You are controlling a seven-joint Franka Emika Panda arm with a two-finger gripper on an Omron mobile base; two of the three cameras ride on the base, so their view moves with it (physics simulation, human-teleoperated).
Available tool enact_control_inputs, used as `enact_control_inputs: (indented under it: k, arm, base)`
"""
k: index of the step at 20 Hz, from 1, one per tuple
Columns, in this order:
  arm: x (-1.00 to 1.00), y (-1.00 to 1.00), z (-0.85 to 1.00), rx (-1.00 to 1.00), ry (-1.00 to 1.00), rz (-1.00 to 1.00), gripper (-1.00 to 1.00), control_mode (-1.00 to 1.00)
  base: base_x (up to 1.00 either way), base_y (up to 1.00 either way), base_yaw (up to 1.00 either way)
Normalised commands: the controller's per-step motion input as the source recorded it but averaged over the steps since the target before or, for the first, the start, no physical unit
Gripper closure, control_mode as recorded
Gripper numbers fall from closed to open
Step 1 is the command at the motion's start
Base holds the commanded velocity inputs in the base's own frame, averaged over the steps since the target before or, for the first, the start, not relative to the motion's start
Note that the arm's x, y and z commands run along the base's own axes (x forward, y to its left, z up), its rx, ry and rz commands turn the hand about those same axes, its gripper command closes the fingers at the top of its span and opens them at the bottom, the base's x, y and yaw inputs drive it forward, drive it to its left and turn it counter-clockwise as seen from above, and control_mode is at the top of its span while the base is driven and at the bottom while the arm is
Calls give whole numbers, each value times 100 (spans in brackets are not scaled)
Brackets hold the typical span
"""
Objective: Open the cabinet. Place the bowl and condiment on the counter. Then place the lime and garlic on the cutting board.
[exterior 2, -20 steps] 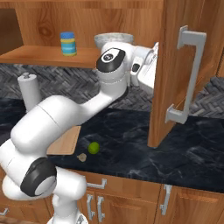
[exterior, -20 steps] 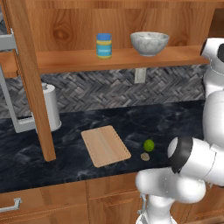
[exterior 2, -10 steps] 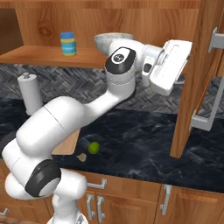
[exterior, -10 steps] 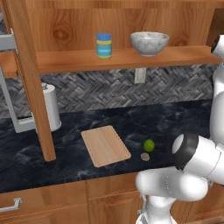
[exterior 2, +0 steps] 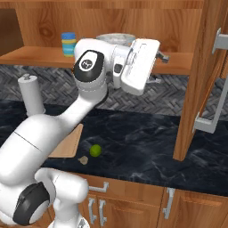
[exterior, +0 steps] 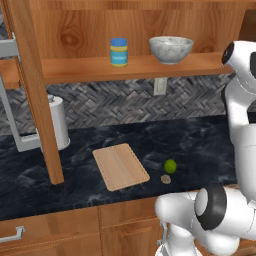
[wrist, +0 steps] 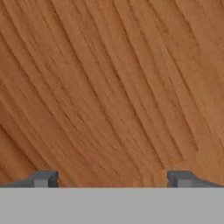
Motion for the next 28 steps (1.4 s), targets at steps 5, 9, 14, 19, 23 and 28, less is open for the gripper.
enact_control_inputs:
  k: [5, 9, 14, 19, 23, 28]
  arm:
    - [-19, 43, -3, -12, 3, 17, -100, -100]
    - [-30, 26, -11, -8, 0, 8, -100, -100]
    - [-3, 43, -1, 0, 13, 23, -100, -100]
    - [0, 63, 3, 1, 19, 14, -100, -100]
    - [0, 58, 0, 0, 17, 13, -100, -100]
    - [0, 44, 0, 0, 10, 17, -100, -100]
  base:
    - [0, 0, 0]
    - [0, 0, 0]
    - [0, 0, 0]
    - [0, 0, 0]
    - [0, 0, 0]
    - [0, 0, 0]
